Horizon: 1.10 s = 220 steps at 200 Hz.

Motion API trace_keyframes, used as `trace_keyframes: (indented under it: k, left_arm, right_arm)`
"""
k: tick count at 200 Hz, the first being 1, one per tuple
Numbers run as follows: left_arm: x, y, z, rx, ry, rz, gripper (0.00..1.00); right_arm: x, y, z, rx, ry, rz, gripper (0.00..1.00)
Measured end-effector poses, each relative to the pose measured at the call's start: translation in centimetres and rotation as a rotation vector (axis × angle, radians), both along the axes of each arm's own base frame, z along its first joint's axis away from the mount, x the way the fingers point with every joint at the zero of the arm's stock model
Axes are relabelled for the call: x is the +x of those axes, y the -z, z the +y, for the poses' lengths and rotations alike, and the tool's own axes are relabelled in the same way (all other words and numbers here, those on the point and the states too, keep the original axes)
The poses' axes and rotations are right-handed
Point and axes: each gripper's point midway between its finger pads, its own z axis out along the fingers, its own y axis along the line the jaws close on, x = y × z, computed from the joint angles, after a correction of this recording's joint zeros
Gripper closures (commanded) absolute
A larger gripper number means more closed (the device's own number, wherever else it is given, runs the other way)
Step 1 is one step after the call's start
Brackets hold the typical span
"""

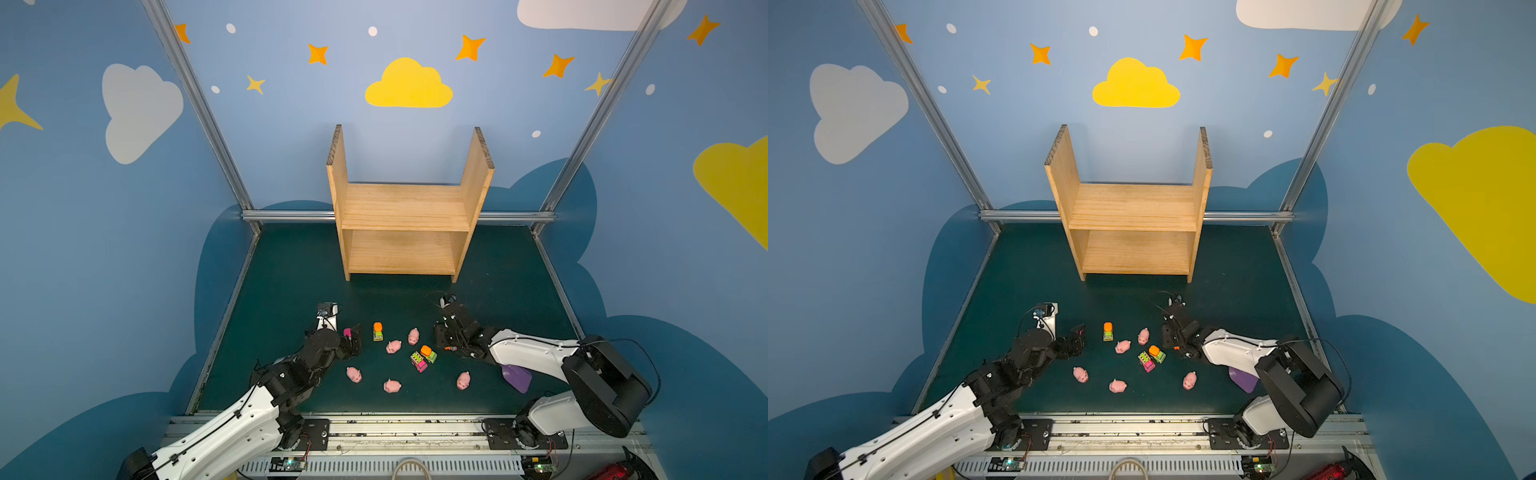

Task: Place and organize the plastic toys onto the shelf
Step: 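Move the right gripper over a pink pig while the left arm lowers near the toys, then lower the right gripper and close it on the pink pig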

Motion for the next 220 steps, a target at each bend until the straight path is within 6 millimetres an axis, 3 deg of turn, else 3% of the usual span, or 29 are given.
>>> trace_keyframes:
  k: [60,131,220]
  left_arm:
    - [-0.1,-0.5,0.1,-0.011,-0.001,-0.013,0.00]
    - [-0.1,-0.9,0.3,-0.016,-0.007,-0.028,0.00]
    - [-0.2,-1.2,0.9,-0.006,-0.017,-0.055,0.00]
  right_arm:
    - [-0.3,-0.4,-0.3,-0.016,0.001,-0.002,0.50]
    - [0.2,-1.5,0.2,-0.025,-0.005,-0.017,0.54]
    - [0.8,0.0,1.2,-0.078,0.002,0.029,0.59]
